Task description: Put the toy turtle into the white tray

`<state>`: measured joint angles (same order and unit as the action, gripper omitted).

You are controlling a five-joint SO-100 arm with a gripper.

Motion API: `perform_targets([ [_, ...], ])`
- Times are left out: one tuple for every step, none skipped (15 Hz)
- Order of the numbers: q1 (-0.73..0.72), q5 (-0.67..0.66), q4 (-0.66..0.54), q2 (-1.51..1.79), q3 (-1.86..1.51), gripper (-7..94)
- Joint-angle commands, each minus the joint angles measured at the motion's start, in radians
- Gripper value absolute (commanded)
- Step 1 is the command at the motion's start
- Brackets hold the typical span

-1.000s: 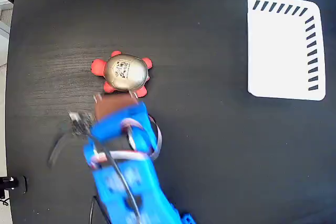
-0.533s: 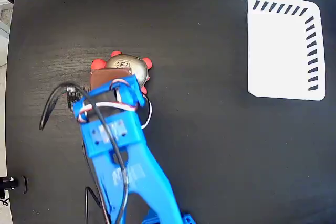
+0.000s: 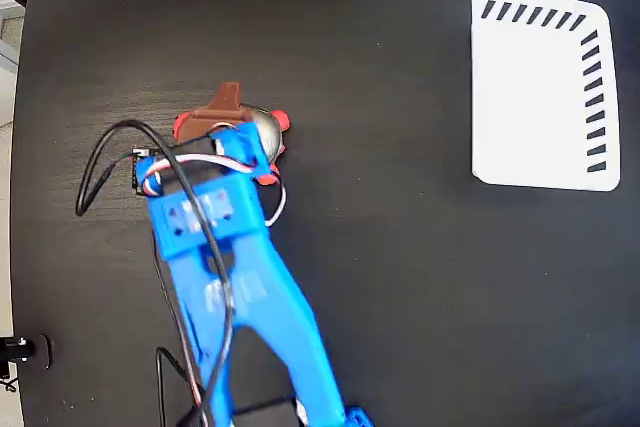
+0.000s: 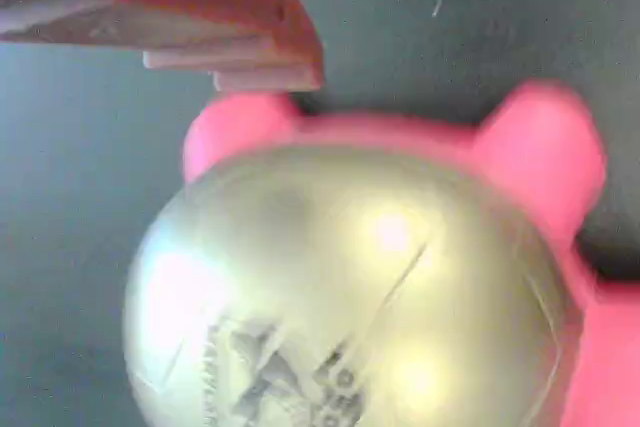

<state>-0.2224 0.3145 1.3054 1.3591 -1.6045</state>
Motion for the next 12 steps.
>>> perform_targets([
  [-0.006, 0.044, 0.018, -0.029, 0.083, 67],
  [-0.006, 0.058, 0.008, -0.048, 0.086, 67],
  [-0.008, 0.075, -0.002, -0.063, 0.089, 67],
  [-0.009, 0.089, -0.008, -0.078, 0.094, 67],
  [-0.006, 0.101, -0.017, -0.092, 0.1, 67],
  [0.002, 0.121, -0.034, -0.106, 0.104, 67],
  [0.012, 0.135, -0.055, -0.115, 0.104, 67],
  [0.02, 0.14, -0.066, -0.124, 0.104, 67],
  [0.025, 0.143, -0.072, -0.132, 0.106, 67],
  [0.026, 0.146, -0.077, -0.138, 0.106, 66],
  [0.025, 0.152, -0.078, -0.141, 0.103, 59],
  [0.02, 0.16, -0.084, -0.141, 0.098, 48],
])
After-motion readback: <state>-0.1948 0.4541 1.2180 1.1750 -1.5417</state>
